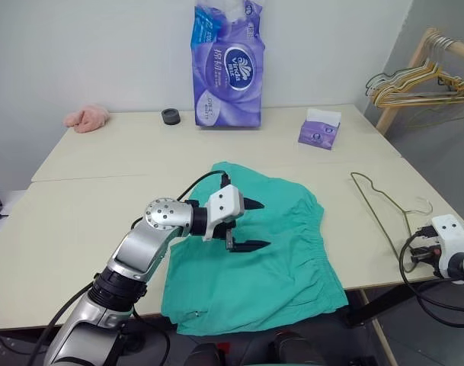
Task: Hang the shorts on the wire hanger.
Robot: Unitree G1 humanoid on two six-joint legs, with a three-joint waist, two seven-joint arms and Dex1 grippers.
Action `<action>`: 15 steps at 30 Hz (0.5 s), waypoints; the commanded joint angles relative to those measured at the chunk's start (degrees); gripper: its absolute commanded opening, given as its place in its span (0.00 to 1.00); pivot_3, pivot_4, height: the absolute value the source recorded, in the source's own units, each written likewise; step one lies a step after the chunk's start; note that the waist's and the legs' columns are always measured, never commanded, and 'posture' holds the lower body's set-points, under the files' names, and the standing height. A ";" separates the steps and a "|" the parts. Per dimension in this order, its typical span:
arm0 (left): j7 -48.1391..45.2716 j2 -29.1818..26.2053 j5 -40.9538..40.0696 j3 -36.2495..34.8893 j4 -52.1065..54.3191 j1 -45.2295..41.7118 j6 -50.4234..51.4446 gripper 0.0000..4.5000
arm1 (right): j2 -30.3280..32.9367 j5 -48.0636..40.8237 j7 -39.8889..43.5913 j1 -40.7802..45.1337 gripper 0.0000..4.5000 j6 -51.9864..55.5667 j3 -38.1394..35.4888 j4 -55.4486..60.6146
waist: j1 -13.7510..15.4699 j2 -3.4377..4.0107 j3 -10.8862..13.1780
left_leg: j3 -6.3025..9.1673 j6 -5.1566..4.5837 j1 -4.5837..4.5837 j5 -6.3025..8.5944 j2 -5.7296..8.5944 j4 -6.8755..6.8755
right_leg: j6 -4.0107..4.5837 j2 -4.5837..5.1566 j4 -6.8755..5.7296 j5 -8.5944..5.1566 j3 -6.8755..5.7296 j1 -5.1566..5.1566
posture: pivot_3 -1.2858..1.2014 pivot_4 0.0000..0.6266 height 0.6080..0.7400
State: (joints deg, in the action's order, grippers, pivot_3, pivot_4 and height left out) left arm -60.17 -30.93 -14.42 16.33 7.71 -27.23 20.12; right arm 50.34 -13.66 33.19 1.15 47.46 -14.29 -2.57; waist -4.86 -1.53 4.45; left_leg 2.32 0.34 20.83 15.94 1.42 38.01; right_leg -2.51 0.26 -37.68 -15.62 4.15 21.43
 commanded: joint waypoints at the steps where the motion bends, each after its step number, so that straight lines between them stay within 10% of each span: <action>1: 3.67 0.35 -0.02 -5.20 -6.34 -5.65 1.73 1.00 | 4.30 2.30 3.25 2.22 0.01 -7.58 0.62 4.54 | 0.05 0.31 0.20 | 0.00 0.00 0.01 0.00 0.01 0.02 | -0.02 0.00 0.00 0.01 -0.01 0.00 | 0.47 0.08 1.00; 15: -2.08 -2.07 -6.14 -14.39 -27.29 -20.92 10.66 1.00 | 9.78 13.90 10.64 9.44 0.01 -29.09 14.07 17.76 | -0.06 0.52 0.26 | 0.02 -0.01 0.77 0.03 -0.04 0.06 | -0.10 -0.03 -0.15 0.05 -0.06 0.88 | 0.47 0.07 1.00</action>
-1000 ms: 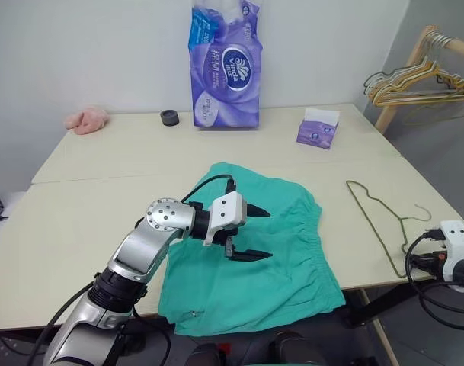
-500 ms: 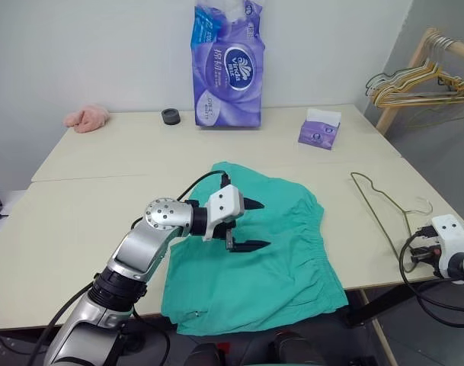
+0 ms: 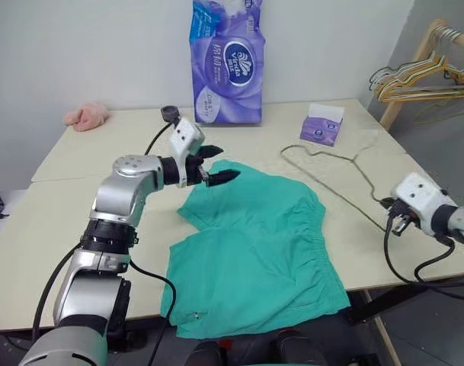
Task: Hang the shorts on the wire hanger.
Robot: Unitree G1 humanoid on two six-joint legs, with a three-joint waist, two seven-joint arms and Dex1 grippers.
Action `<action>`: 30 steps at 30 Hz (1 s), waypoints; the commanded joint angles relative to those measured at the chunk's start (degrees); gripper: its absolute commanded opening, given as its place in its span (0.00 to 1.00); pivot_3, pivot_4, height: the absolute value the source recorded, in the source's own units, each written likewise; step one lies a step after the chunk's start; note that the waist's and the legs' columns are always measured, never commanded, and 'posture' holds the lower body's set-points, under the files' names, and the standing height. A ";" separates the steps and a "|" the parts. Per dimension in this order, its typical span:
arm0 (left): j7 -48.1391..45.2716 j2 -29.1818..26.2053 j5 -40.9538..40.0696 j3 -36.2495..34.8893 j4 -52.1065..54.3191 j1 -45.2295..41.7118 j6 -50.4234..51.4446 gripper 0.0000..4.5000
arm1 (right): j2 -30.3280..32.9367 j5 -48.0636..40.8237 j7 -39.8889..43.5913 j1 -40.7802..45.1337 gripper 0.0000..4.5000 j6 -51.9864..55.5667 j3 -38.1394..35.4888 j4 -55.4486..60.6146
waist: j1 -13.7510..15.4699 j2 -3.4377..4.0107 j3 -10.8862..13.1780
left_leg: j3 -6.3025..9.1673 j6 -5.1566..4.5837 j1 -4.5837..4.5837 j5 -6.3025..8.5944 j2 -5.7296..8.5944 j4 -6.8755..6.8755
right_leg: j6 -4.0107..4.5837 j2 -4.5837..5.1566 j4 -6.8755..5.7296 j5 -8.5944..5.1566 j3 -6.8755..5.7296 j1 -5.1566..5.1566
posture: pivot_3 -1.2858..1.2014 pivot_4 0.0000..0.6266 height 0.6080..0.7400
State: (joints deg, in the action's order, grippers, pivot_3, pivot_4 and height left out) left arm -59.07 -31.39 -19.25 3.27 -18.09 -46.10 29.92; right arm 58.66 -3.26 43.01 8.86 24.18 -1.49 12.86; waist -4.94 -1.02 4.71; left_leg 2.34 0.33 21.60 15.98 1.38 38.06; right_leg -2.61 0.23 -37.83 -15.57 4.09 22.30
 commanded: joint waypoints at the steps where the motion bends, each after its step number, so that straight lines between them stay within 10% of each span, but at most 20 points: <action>1: -4.16 -2.10 -0.77 -0.92 -2.45 -2.22 0.41 1.00 | 1.18 4.33 0.92 2.24 0.01 -7.27 1.99 2.31 | 0.03 0.00 0.00 | 0.01 0.00 0.06 0.00 0.01 0.02 | 0.01 0.06 -0.02 0.00 0.00 0.05 | 0.47 0.07 1.00; 26: -18.50 -4.47 3.79 10.19 4.62 8.25 -0.32 1.00 | -7.22 20.23 2.06 15.82 0.01 -33.35 11.53 1.44 | -0.12 0.01 -0.01 | 0.20 0.01 0.06 -0.01 0.04 0.13 | 0.41 0.28 -0.23 0.24 -0.07 0.06 | 0.47 0.07 1.00; 30: -19.24 -4.87 3.79 10.58 5.46 9.07 0.07 0.80 | -7.96 20.50 2.45 15.95 0.00 -33.66 11.36 1.15 | -0.09 0.01 -0.01 | 0.23 0.01 0.06 -0.01 0.03 0.16 | 0.46 0.27 -0.26 0.27 -0.11 0.05 | 0.47 0.07 1.00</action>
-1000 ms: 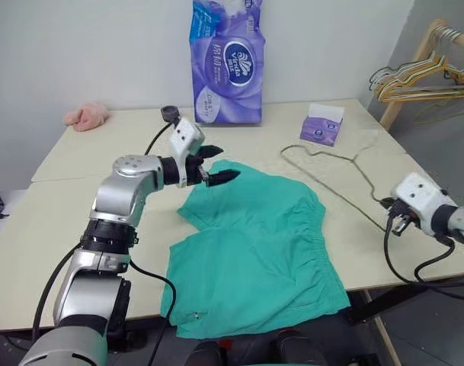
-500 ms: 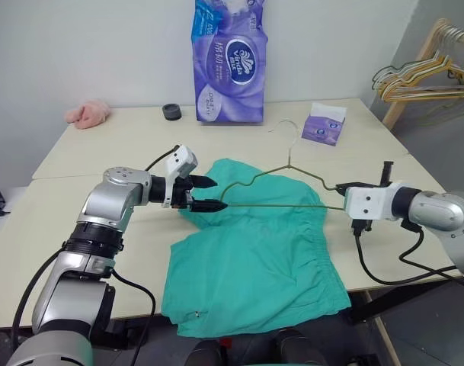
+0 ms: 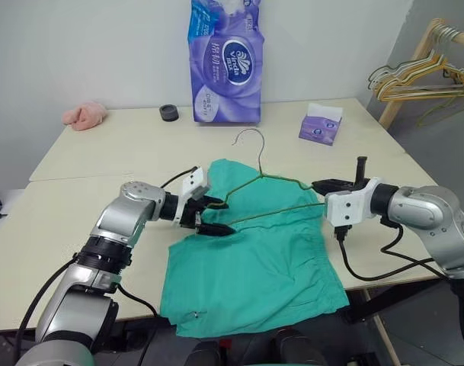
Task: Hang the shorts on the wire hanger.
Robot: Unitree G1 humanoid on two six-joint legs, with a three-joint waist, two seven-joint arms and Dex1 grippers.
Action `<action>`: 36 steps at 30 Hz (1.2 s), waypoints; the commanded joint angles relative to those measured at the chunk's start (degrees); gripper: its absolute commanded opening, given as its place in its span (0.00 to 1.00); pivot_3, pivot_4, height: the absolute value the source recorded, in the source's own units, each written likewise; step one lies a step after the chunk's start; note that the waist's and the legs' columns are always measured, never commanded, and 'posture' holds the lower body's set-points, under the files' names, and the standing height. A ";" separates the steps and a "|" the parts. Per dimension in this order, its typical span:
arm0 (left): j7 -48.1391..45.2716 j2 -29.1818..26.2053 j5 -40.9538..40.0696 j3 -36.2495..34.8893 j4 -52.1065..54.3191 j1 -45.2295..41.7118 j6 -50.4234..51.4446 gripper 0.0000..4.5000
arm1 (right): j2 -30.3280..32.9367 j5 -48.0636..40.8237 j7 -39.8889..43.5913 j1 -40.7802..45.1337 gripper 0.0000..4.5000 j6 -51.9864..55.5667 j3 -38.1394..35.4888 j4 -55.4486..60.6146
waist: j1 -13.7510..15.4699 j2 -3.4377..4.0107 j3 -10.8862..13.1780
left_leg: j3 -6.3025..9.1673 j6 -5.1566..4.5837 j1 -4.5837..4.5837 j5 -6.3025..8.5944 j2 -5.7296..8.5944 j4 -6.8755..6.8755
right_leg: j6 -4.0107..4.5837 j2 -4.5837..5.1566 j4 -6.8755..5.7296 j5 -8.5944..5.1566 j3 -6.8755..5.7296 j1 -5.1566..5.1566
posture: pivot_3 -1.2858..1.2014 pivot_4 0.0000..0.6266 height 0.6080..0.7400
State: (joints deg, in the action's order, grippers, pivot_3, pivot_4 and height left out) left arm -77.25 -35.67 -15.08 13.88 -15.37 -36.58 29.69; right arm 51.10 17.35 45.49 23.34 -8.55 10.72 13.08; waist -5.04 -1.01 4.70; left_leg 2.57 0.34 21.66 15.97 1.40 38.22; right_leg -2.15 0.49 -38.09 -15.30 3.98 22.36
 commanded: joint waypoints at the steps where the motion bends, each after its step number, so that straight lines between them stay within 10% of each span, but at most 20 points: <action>1: -0.94 -0.58 -0.41 -0.06 2.70 -0.45 0.41 0.74 | -0.58 -0.06 0.06 1.51 0.00 -1.00 -0.87 0.84 | 0.01 0.00 0.00 | 0.00 0.00 0.00 0.00 0.00 0.01 | 0.01 0.00 0.00 0.00 -0.01 0.00 | 0.47 0.07 1.00; 12: 0.23 -0.26 -0.11 -0.08 4.21 0.61 1.03 0.00 | -1.32 -1.24 1.88 0.74 0.00 -2.11 -0.86 1.68 | 0.03 0.00 0.00 | 0.02 0.00 0.01 0.00 0.00 0.15 | 0.04 0.00 -0.06 0.02 -0.02 -0.04 | 0.47 0.07 1.00; 20: 2.35 0.22 0.87 0.07 4.89 1.77 0.44 0.00 | 3.47 -11.56 11.10 -1.23 0.47 -3.20 -3.56 1.71 | 0.02 0.01 0.00 | 0.06 0.00 0.01 0.00 -0.01 0.31 | 0.05 -0.01 -0.08 0.04 -0.05 -0.10 | 0.47 0.07 1.00; 25: 2.05 -0.25 1.29 0.50 6.22 2.68 -1.35 0.00 | 5.70 -20.98 15.24 -3.41 0.85 14.19 -7.74 5.10 | 0.08 0.01 0.00 | 0.12 -0.01 0.07 0.01 -0.01 0.49 | 0.05 -0.01 -0.14 0.04 -0.08 -0.12 | 0.47 0.07 1.00; 36: -1.63 -3.23 1.60 2.83 16.36 5.40 -6.23 0.00 | 4.05 -32.18 16.08 -0.73 0.85 44.21 -6.08 11.85 | 0.11 0.03 -0.02 | 0.15 -0.01 0.11 0.01 -0.02 0.53 | 0.05 0.02 -0.11 0.04 -0.10 -0.12 | 0.47 0.07 1.00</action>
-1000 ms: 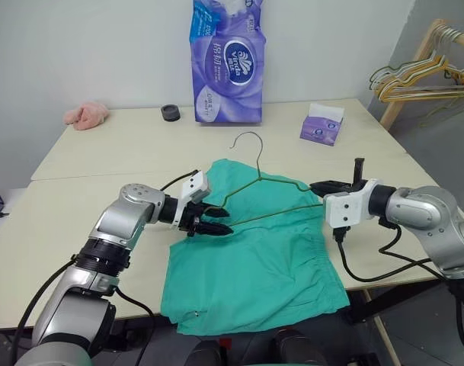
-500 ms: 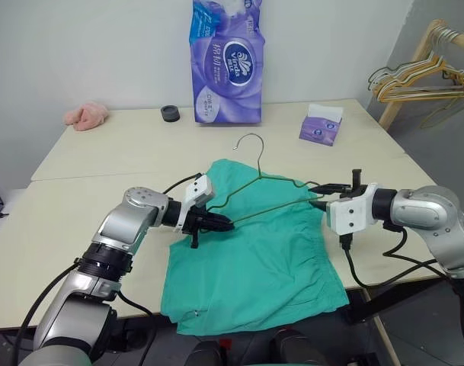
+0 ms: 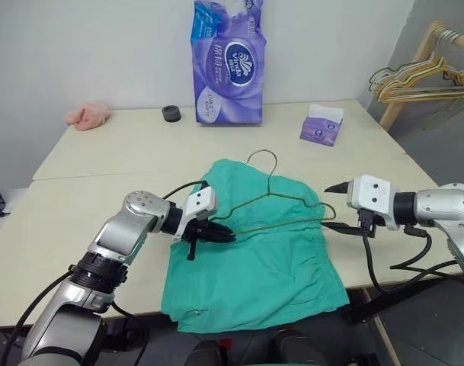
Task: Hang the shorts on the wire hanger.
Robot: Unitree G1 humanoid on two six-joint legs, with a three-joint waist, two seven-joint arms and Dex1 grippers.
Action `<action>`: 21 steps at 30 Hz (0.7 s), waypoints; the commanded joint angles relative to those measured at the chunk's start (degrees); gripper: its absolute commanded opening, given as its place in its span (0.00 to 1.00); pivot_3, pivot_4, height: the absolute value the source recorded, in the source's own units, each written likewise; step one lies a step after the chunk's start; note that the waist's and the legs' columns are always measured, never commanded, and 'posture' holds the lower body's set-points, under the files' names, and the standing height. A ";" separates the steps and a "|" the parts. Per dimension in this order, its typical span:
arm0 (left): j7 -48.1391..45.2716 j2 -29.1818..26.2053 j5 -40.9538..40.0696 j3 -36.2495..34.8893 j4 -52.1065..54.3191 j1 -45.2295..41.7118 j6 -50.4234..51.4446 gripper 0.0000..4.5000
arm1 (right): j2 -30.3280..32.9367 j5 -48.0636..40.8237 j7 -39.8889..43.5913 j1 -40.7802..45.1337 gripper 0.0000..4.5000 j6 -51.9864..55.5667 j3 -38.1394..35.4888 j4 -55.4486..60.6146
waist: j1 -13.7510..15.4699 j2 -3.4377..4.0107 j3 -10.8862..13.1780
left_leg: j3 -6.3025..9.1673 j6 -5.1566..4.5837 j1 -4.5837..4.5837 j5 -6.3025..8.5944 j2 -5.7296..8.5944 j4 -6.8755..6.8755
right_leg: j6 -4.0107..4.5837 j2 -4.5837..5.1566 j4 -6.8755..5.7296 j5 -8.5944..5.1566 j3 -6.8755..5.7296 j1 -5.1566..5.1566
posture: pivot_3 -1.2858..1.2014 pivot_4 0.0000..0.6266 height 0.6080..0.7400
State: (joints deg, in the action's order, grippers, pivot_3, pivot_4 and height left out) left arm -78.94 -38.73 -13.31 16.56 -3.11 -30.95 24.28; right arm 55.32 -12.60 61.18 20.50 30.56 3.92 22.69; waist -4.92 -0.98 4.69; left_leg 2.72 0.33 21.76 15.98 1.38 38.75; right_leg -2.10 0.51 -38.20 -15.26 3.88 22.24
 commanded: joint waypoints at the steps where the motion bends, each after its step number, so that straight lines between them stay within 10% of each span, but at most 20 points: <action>1: 0.27 -0.06 -0.29 0.20 5.00 -0.20 -0.58 0.00 | -0.06 -2.43 0.75 2.47 0.85 6.55 1.77 2.26 | 0.00 0.00 0.00 | 0.00 0.00 0.00 0.00 0.00 0.00 | 0.00 0.00 0.00 0.00 0.00 0.00 | 0.47 0.07 1.00; 11: 1.06 -0.49 -0.07 0.93 7.79 0.31 -0.79 0.00 | -0.86 -1.27 1.28 4.14 0.82 8.47 8.43 -0.20 | 0.02 0.00 0.00 | 0.00 0.00 0.01 0.00 0.00 0.00 | -0.01 0.00 0.01 -0.01 -0.04 0.01 | 0.47 0.08 1.00; 21: 1.64 -0.40 0.93 1.16 7.22 0.91 -2.12 0.00 | -0.12 -1.84 2.82 3.42 0.11 9.58 9.18 0.84 | 0.07 0.00 0.00 | 0.01 0.00 0.02 0.00 0.00 0.00 | -0.01 0.00 0.01 -0.01 -0.05 0.01 | 0.47 0.07 1.00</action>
State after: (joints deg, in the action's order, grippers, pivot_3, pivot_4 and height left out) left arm -77.77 -39.04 -12.27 18.06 2.71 -29.86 22.94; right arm 54.81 -14.39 64.04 23.34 40.30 13.88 22.27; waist -4.85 -0.98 4.69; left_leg 2.74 0.33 21.78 15.98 1.38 38.75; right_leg -2.11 0.51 -38.18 -15.27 3.82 22.24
